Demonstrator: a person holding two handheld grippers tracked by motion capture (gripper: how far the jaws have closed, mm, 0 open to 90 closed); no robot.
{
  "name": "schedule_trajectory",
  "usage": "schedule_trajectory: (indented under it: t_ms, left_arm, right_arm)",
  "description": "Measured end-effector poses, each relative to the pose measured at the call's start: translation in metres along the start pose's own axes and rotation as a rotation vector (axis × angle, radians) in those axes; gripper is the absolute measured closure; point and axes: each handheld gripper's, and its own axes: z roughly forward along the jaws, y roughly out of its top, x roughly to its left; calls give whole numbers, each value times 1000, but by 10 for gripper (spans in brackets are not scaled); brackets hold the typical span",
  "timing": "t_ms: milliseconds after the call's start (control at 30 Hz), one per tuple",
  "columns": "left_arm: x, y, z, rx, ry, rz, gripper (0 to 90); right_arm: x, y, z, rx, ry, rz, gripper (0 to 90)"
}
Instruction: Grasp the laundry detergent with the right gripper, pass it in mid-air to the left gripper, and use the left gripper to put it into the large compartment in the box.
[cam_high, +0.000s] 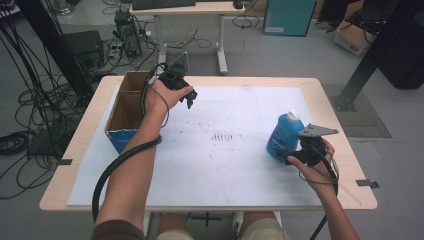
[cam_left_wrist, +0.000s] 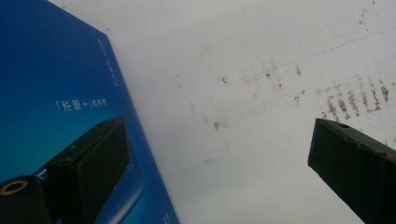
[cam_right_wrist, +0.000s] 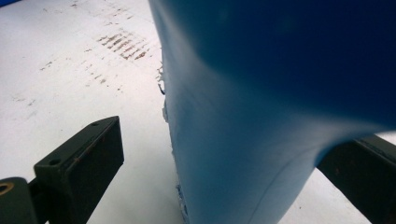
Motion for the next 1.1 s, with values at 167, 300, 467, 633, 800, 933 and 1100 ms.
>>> schedule_trajectory:
  t_ms: [167,300,467,633,800,933,1100]
  left_arm:
    - [-1,1,0,3,-1,1,60]
    - [-2,2,0,2,1,3,60]
    - [-2,3,-1,3,2,7,60]
    - [-2,2,-1,3,2,7,60]
    - [-1,2,-1,5,0,3,60]
    - [-1,2,-2,4,2,5,60]
    - [-1,3,-3,-2,4,7,59]
  right_arm:
    - [-1,0,0,-7,1,0,22]
    - [-1,0,0,-8,1,-1,22]
    - [-1,-1,0,-8,2,0,21]
    - [-1,-1,0,-7,2,1,22]
    - [-1,-1,-1,-6,4,-3,22]
    - [-1,0,0,-10,4,-1,21]
    - [-1,-1,0,-13,3,-2,21]
